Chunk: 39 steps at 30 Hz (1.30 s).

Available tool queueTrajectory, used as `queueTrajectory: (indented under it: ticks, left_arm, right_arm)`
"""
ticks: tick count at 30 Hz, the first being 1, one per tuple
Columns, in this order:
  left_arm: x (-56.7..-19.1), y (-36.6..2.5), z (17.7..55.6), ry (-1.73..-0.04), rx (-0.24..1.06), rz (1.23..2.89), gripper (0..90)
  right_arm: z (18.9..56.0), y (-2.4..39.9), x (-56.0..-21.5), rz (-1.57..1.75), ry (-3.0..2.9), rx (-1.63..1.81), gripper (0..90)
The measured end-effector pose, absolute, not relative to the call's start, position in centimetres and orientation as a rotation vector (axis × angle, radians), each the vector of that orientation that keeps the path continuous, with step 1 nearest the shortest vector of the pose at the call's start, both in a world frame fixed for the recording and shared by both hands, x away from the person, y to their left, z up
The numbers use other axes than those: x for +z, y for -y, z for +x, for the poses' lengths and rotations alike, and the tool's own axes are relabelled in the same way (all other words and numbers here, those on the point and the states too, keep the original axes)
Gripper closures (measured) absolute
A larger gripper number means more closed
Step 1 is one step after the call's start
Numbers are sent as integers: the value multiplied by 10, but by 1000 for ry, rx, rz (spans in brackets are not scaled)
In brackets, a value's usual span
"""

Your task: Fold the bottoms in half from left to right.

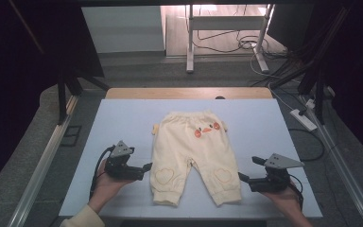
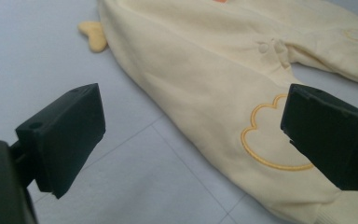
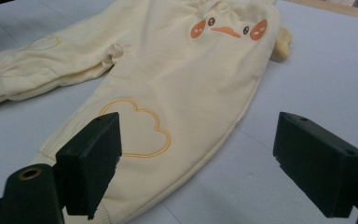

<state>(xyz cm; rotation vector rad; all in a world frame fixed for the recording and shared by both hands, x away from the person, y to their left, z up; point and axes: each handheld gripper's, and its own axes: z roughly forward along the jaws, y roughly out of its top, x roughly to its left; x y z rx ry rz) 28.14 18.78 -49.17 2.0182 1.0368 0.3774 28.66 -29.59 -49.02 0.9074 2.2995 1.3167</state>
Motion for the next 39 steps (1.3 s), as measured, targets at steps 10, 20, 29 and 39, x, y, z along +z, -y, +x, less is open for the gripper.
queueTrajectory:
  ticks: [10, 20, 29, 39]
  left_arm:
    - [-487, -178, 287, -1003, 354, 2064, 66]
    - [-484, -170, 302, -992, 361, 2083, 72]
    - [-481, -173, 302, -989, 356, 2060, 74]
    - [-480, -174, 302, -985, 351, 2060, 75]
  right_arm:
    - [286, 289, -488, 897, -2300, 1330, 159]
    - [288, 275, -483, 873, -2319, 1385, 161]
    - [287, 257, -483, 830, -2352, 1380, 162]
    - [286, 221, -485, 754, -2419, 1391, 163]
